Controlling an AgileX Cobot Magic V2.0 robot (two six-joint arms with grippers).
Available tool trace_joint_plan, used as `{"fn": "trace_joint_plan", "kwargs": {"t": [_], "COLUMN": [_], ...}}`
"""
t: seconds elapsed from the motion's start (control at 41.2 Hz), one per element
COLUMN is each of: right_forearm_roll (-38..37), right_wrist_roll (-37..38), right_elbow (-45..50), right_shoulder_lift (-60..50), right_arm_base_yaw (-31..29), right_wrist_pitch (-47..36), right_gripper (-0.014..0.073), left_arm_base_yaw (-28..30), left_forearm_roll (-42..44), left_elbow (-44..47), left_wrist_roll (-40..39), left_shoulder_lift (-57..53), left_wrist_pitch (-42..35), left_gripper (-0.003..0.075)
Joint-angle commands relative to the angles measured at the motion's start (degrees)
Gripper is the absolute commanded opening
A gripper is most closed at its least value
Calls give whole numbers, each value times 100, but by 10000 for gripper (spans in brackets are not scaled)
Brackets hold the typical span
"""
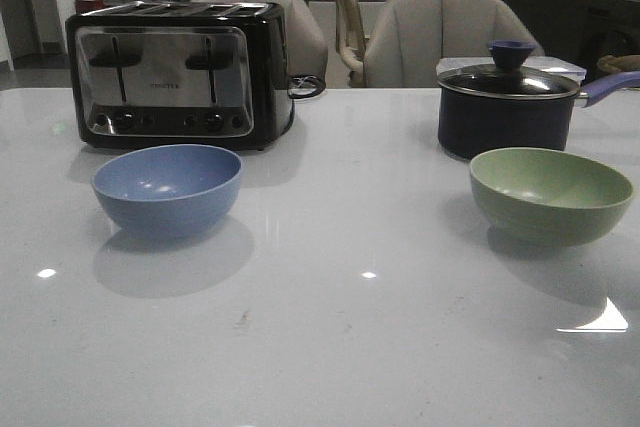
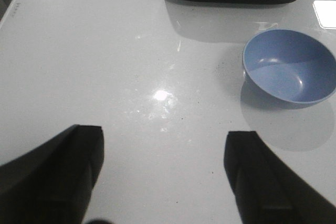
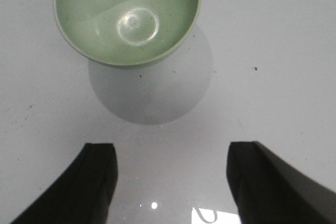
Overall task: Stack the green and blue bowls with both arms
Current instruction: 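Lower the right gripper onto the pale green bowl and grasp its rim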
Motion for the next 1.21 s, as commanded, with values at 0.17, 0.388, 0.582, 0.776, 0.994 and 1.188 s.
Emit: {"fn": "trace_joint_plan", "kwargs": {"t": [0.17,0.388,0.582,0.776,0.994,1.188], "right_forearm_roll": [161,448,476,465,465,465], "right_wrist_roll": [111,111,106,106,106,106], "right_elbow": [-1150,-1922,-2394,-2646,-2677,-2677], "right_shoulder_lift": [1290,2317,3170,3797,3933,3912], "right_arm_base_yaw": [-282,-282,-282,-282,-282,-282], "right_wrist_pitch": [-389,-557,-694,-848,-1036,-1011], "right_gripper": [556,556,556,538,280,114], "left_arm_base_yaw": [-3,-3,-3,-3,-3,-3], "left_forearm_roll": [39,39,27,27,27,27], "left_elbow": [-197,-197,-197,-197,-197,-197], "left_wrist_roll": [5,5,5,5,5,5], "left_shoulder_lift": [62,62,62,62,62,62], "left_wrist_pitch": [-388,-388,-388,-388,-388,-388], "left_gripper": [573,571,571,571,571,571]}}
